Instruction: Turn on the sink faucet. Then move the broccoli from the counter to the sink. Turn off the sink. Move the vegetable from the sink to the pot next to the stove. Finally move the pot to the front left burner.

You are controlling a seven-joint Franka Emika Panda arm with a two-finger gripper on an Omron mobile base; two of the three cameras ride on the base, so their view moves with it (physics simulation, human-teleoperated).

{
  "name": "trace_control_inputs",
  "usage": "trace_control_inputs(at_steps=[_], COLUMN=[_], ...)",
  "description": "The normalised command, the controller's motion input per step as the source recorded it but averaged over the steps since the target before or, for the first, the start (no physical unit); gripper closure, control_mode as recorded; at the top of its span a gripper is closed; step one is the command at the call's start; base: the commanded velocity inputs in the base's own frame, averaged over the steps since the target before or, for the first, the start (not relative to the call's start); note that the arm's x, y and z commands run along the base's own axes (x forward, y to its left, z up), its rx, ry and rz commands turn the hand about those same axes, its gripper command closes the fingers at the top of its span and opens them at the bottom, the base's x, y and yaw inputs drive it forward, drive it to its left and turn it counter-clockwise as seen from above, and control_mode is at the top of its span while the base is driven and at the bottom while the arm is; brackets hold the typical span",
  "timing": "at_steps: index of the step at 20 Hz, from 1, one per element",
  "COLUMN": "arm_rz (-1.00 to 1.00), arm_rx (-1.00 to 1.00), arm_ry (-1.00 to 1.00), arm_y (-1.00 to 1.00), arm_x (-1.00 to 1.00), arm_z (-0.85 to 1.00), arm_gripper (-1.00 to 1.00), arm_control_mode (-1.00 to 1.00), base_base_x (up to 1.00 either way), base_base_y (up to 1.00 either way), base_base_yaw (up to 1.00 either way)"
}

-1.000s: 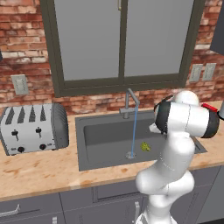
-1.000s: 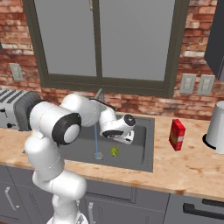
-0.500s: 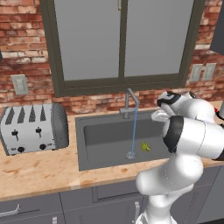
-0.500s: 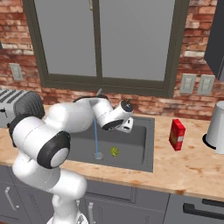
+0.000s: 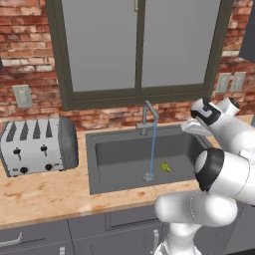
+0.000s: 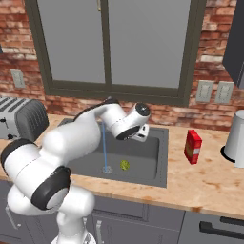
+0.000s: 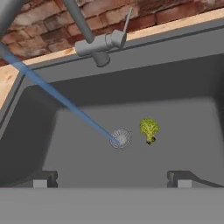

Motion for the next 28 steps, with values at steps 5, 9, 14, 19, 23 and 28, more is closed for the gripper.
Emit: trace_control_inputs(at_steps=[5,9,14,19,23,28], arm_rz=[0.03,0.11,0.16,0.13,0.0,0.0], arm_rx=[0.04,0.06,0.08,0.09,0.06,0.02], arm_ry=[-0.03,-0.04,-0.06,-0.03,0.0,-0.04], arm_y=[-0.14,-0.06,-0.05,-0.05,-0.1,-0.14], arm_x=[-0.3,-0.09,-0.02,0.04,0.08,0.0], arm_z=[0.24,0.28,0.25,0.06,-0.01,-0.02], arm_gripper=[-1.0,-1.0,-1.0,-1.0,-1.0,-1.0], arm_control_mode=[-1.0,-1.0,-1.0,-1.0,-1.0,-1.0], base_base_x=[0.0,0.0,0.0,0.0,0.0,0.0], base_base_y=[0.0,0.0,0.0,0.0,0.0,0.0], base_base_yaw=[0.0,0.0,0.0,0.0,0.0,0.0])
